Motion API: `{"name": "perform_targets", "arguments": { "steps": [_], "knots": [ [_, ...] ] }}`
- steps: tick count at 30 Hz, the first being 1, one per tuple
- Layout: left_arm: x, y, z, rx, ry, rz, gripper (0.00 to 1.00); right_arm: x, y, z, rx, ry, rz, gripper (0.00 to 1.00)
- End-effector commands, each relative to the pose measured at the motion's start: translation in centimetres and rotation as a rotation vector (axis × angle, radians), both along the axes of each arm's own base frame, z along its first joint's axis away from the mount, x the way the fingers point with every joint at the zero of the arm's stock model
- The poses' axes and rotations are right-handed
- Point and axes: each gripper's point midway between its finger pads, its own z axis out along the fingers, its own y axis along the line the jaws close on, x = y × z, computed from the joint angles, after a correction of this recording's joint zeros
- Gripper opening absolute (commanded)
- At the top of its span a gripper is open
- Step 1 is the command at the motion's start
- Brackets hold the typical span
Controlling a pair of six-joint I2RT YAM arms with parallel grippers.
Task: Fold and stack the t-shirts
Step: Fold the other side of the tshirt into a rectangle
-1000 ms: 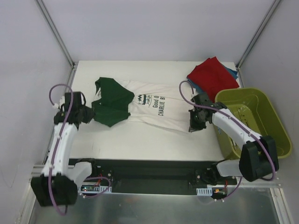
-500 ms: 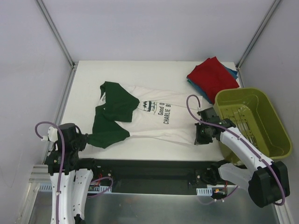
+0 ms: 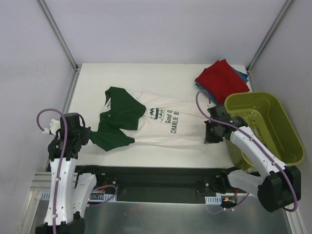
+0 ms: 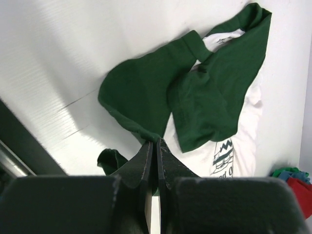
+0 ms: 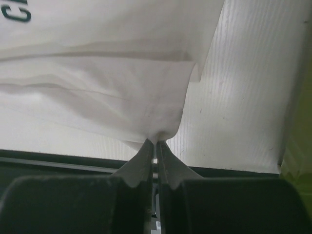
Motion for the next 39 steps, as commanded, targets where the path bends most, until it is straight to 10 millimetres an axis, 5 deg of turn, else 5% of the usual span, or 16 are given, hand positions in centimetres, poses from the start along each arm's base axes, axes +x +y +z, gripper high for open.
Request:
{"name": "perform_targets", "arguments": {
  "steps": [1, 10, 12, 13, 14, 16, 17, 18, 21, 25, 27, 28, 31, 35, 37, 39],
  "knots": [
    [6.2, 0.4, 3.9, 0.016, -0.132, -0.017, 0.0, 3.9, -1.0, 2.4, -0.057, -0.058, -0.058, 0.06],
    [17.9, 0.0, 4.8, 0.003, -0.062, -0.121, 0.0, 10.3, -1.5, 2.5, -0.085, -0.003, -0.079, 0.06],
    [20.6, 0.2, 3.0, 0.011, 0.001, -0.138, 0.0, 12.0, -1.5, 2.9, -0.074, -0.009, -0.092, 0.06],
    [22.3, 0.1, 4.4, 0.016, -0.031, -0.155, 0.0, 12.8, -1.6, 2.1, -0.079, 0.018, -0.096, 0.06],
    [23.9, 0.1, 2.5, 0.024, 0.024, -0.181, 0.0, 13.4, -1.6, 1.9, -0.079, 0.025, -0.103, 0.06],
    [27.0, -0.2, 3.8, 0.038, -0.005, -0.221, 0.0, 15.2, -1.7, 1.4, -0.077, 0.037, -0.118, 0.07],
    [28.5, -0.8, 1.4, 0.019, 0.044, -0.273, 0.0, 15.7, -1.7, 1.2, -0.08, 0.041, -0.121, 0.09],
    [30.3, -1.1, 2.6, 0.025, 0.008, -0.3, 0.0, 16.8, -1.9, 0.8, -0.085, 0.049, -0.128, 0.09],
    [33.7, -2.2, -0.4, 0.015, 0.048, -0.384, 0.01, 18.1, -2.1, -0.7, -0.097, 0.085, -0.138, 0.14],
    [34.8, -2.8, -4.2, -0.027, 0.128, -0.414, 0.21, 20.4, -2.8, -0.6, -0.147, 0.058, -0.126, 0.22],
    [34.8, -3.0, -4.6, -0.032, 0.134, -0.427, 0.44, 20.8, -2.8, -0.1, -0.151, 0.045, -0.118, 0.45],
    [34.6, -3.1, -4.5, -0.034, 0.133, -0.44, 0.71, 20.8, -2.7, 0.2, -0.144, 0.039, -0.113, 0.56],
    [33.6, -3.7, -3.2, -0.03, 0.12, -0.495, 0.93, 20.8, -1.7, 1.8, -0.098, -0.008, -0.076, 0.64],
    [30.3, -4.0, 0.0, -0.003, 0.083, -0.521, 0.99, 19.2, 0.6, 3.2, -0.059, -0.054, -0.002, 0.77],
    [27.8, -4.7, 0.1, 0.0, 0.095, -0.532, 0.99, 18.2, 1.4, 3.7, -0.051, -0.075, 0.019, 0.96],
    [25.9, -5.6, -1.3, -0.006, 0.134, -0.559, 0.99, 16.6, 3.7, 3.5, 0.013, -0.063, 0.076, 0.97]
  ]
}}
